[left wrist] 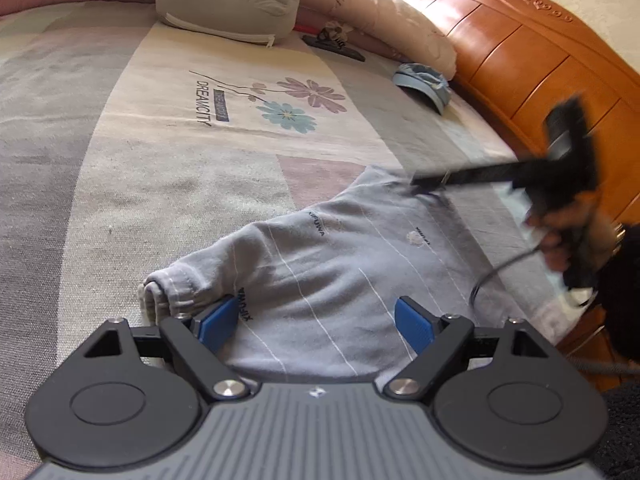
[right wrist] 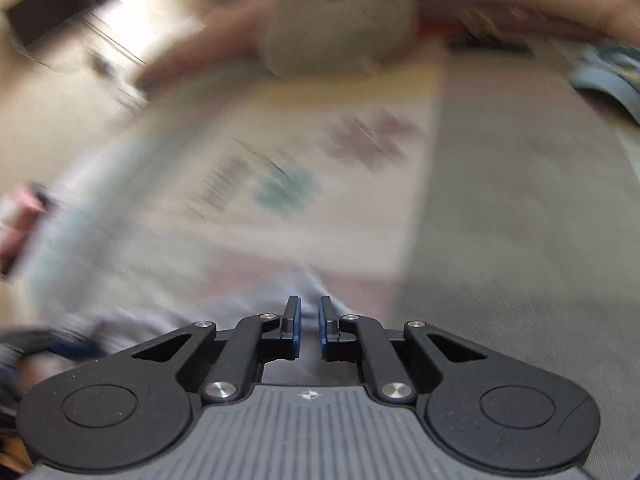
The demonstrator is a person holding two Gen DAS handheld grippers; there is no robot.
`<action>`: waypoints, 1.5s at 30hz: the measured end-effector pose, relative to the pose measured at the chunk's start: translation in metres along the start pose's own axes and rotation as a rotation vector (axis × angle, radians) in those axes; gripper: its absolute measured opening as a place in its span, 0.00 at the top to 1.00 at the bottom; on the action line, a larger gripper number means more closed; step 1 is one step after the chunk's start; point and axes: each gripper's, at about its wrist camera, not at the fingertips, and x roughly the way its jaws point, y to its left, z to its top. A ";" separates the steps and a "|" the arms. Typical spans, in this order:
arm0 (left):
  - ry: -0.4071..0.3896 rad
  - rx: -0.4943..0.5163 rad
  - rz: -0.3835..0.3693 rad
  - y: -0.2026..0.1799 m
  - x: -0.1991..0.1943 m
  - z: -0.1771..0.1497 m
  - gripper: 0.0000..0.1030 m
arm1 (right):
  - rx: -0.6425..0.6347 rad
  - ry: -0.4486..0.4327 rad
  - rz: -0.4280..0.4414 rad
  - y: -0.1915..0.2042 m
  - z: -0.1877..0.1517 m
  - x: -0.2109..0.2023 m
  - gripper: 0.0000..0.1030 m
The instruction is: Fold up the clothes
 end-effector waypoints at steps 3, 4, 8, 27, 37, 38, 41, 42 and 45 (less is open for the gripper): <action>0.010 0.007 -0.028 0.005 -0.002 0.001 0.17 | 0.131 -0.069 0.014 -0.020 -0.008 0.007 1.00; 0.013 0.012 -0.034 0.006 -0.003 0.001 0.17 | 0.156 -0.085 0.000 -0.019 -0.007 0.001 1.00; 0.014 0.023 -0.048 0.008 -0.004 0.000 0.17 | 0.130 -0.126 -0.084 0.004 -0.013 -0.027 0.93; 0.039 0.028 -0.068 0.004 -0.017 0.000 0.16 | -0.025 0.024 -0.123 0.035 -0.062 -0.049 0.73; -0.015 0.080 -0.076 -0.031 -0.027 -0.006 0.15 | -0.119 0.021 -0.116 0.046 -0.076 -0.047 0.53; -0.014 0.087 -0.089 -0.037 -0.025 -0.005 0.15 | -0.131 0.021 -0.115 0.046 -0.077 -0.046 0.53; 0.037 0.083 -0.068 -0.048 -0.009 -0.012 0.15 | -0.153 0.025 -0.102 0.043 -0.084 -0.050 0.52; 0.052 0.065 -0.038 -0.048 -0.005 -0.017 0.15 | -0.163 0.024 -0.098 0.041 -0.086 -0.051 0.50; 0.064 -0.006 0.046 -0.045 -0.007 -0.032 0.15 | -0.175 0.020 -0.065 0.032 -0.090 -0.055 0.46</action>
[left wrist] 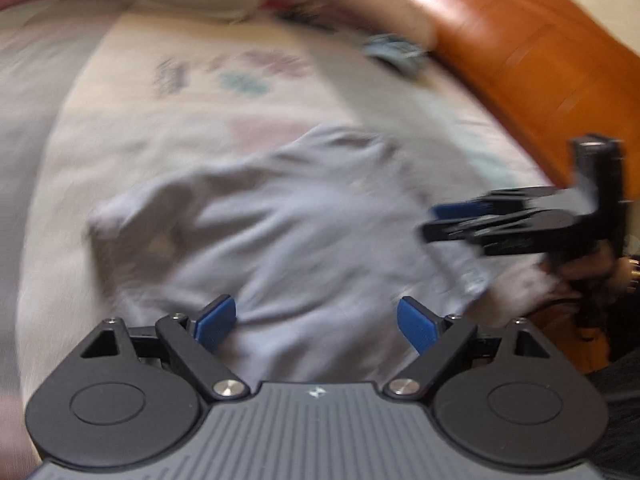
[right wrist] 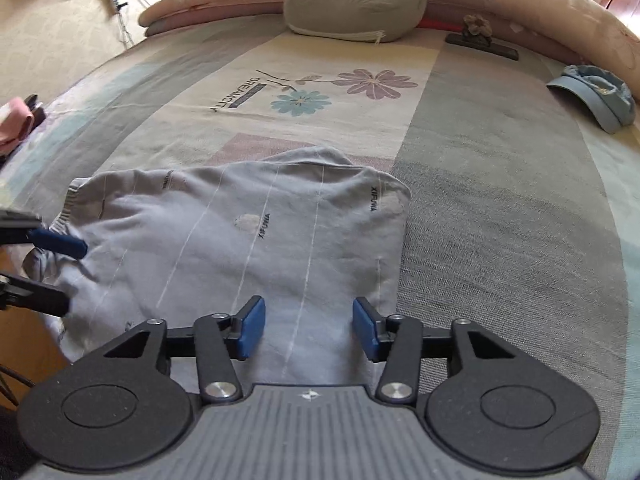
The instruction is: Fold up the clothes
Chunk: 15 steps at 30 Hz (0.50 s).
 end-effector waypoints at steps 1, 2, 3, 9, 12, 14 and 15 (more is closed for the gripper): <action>-0.007 -0.022 0.012 -0.001 -0.006 -0.003 0.15 | 0.001 -0.003 0.017 -0.004 -0.001 -0.001 0.46; -0.018 -0.033 0.022 -0.002 -0.013 -0.005 0.15 | 0.003 -0.008 0.035 -0.007 -0.002 -0.002 0.46; -0.030 -0.035 0.031 -0.005 -0.018 -0.006 0.14 | 0.009 -0.010 0.053 -0.010 -0.001 -0.002 0.45; -0.003 -0.119 0.113 -0.008 -0.012 -0.018 0.12 | 0.007 -0.011 0.134 -0.016 0.001 0.000 0.38; -0.027 -0.137 0.119 -0.013 -0.023 -0.015 0.12 | 0.002 -0.006 0.152 -0.019 0.001 -0.003 0.36; -0.071 -0.151 0.123 -0.012 -0.037 -0.009 0.12 | 0.007 -0.013 0.161 -0.023 0.000 -0.009 0.33; -0.091 -0.170 0.129 -0.007 -0.043 -0.007 0.11 | 0.011 -0.019 0.164 -0.026 0.000 -0.012 0.30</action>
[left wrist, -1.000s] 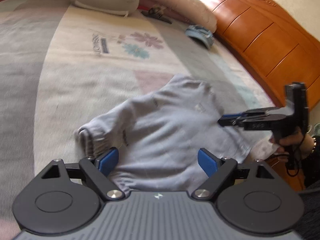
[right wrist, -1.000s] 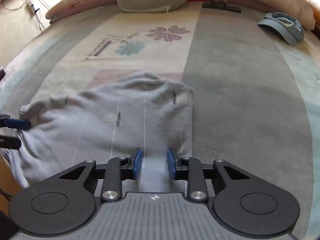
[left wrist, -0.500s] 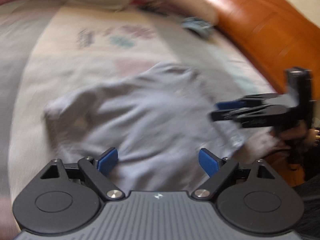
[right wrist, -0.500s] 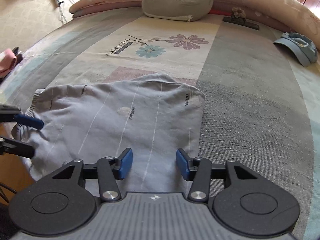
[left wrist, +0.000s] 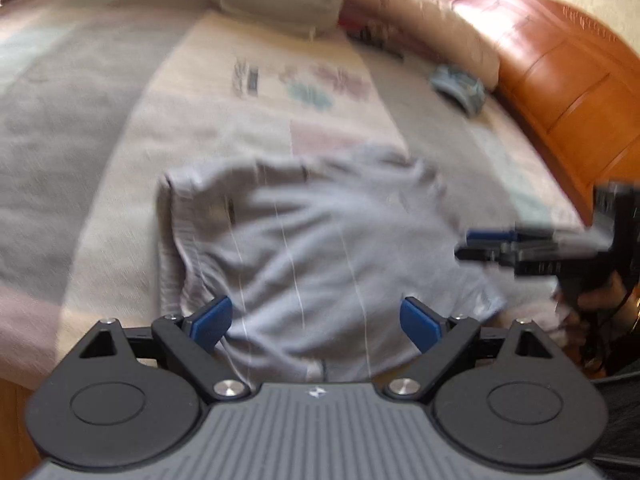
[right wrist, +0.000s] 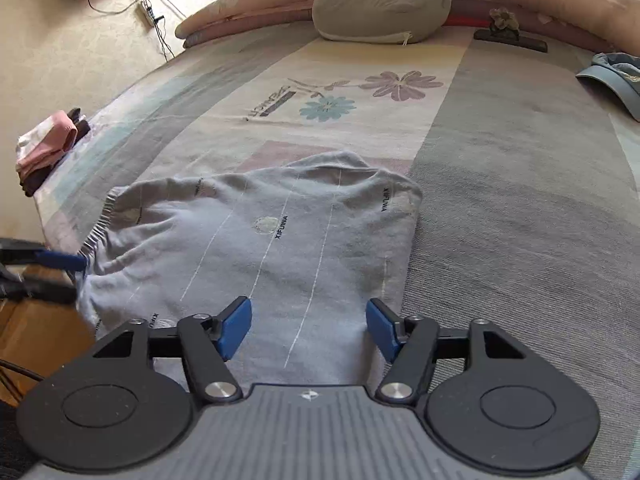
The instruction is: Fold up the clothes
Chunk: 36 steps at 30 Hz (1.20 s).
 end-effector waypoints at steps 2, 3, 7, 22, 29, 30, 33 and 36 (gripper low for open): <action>-0.027 -0.069 0.024 0.016 -0.006 0.006 0.11 | 0.019 -0.016 0.003 -0.005 0.001 -0.006 0.25; -0.022 -0.122 0.034 0.027 -0.005 0.008 0.11 | 0.037 -0.023 0.006 -0.008 0.001 -0.008 0.21; 0.039 -0.338 0.006 0.074 0.009 0.010 0.12 | 0.107 -0.047 0.022 -0.019 0.004 -0.012 0.15; 0.166 -0.420 -0.277 0.120 0.060 0.047 0.09 | 0.167 -0.037 -0.022 -0.018 0.014 0.005 0.15; 0.190 -0.469 -0.366 0.131 0.059 0.039 0.08 | 0.158 -0.034 -0.023 -0.015 0.020 0.007 0.15; 0.196 -0.486 -0.381 0.133 0.058 0.035 0.08 | 0.161 -0.033 -0.021 -0.016 0.020 0.008 0.15; 0.203 -0.504 -0.405 0.135 0.060 0.031 0.08 | 0.168 -0.032 -0.024 -0.017 0.020 0.007 0.15; 0.196 -0.494 -0.415 0.133 0.066 0.037 0.08 | 0.174 -0.034 -0.022 -0.019 0.023 0.008 0.15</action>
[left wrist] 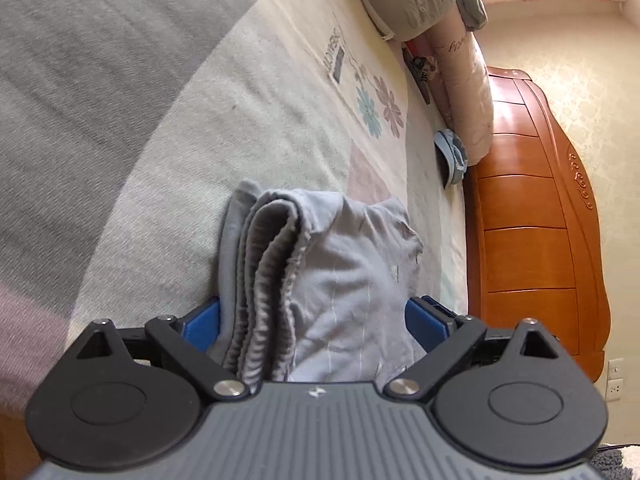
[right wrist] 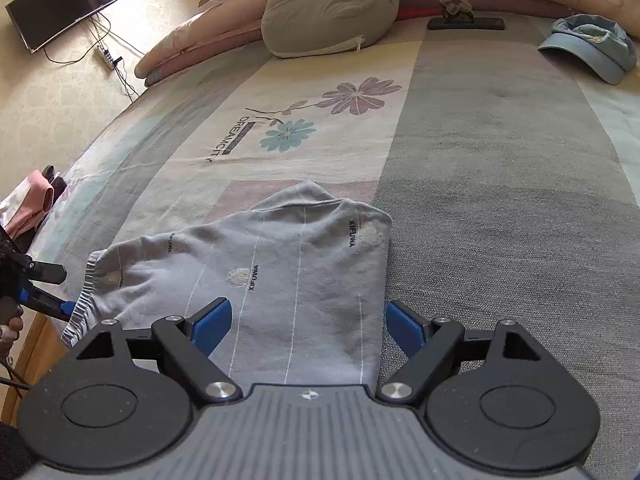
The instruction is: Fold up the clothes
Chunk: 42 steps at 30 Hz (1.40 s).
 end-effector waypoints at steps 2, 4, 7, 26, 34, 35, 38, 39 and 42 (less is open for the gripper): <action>-0.003 0.006 -0.007 -0.002 0.004 0.004 0.08 | 0.000 -0.004 0.004 0.000 0.003 0.000 0.15; -0.004 0.004 -0.015 -0.001 0.006 0.005 0.08 | -0.007 -0.008 0.005 0.001 0.005 0.000 0.15; 0.025 -0.009 -0.028 0.002 0.003 -0.002 0.07 | -0.012 -0.012 0.006 0.002 0.006 -0.001 0.15; 0.074 -0.020 -0.076 0.005 0.008 -0.009 0.05 | 0.224 0.021 0.134 -0.042 -0.003 -0.009 0.11; 0.075 0.010 -0.066 -0.003 0.016 0.001 0.04 | 0.394 0.117 0.364 -0.087 0.003 0.011 0.07; 0.076 0.016 -0.065 -0.005 0.017 0.004 0.04 | 0.394 0.122 0.389 -0.088 0.007 0.017 0.06; 0.062 0.019 -0.055 -0.008 0.021 0.007 0.04 | 0.405 0.129 0.475 -0.087 0.025 0.040 0.00; 0.061 0.020 -0.053 -0.008 0.021 0.007 0.04 | 0.396 0.136 0.488 -0.085 0.031 0.047 0.00; 0.051 0.012 -0.046 -0.008 0.017 0.002 0.04 | 0.368 0.163 0.513 -0.080 0.044 0.057 0.00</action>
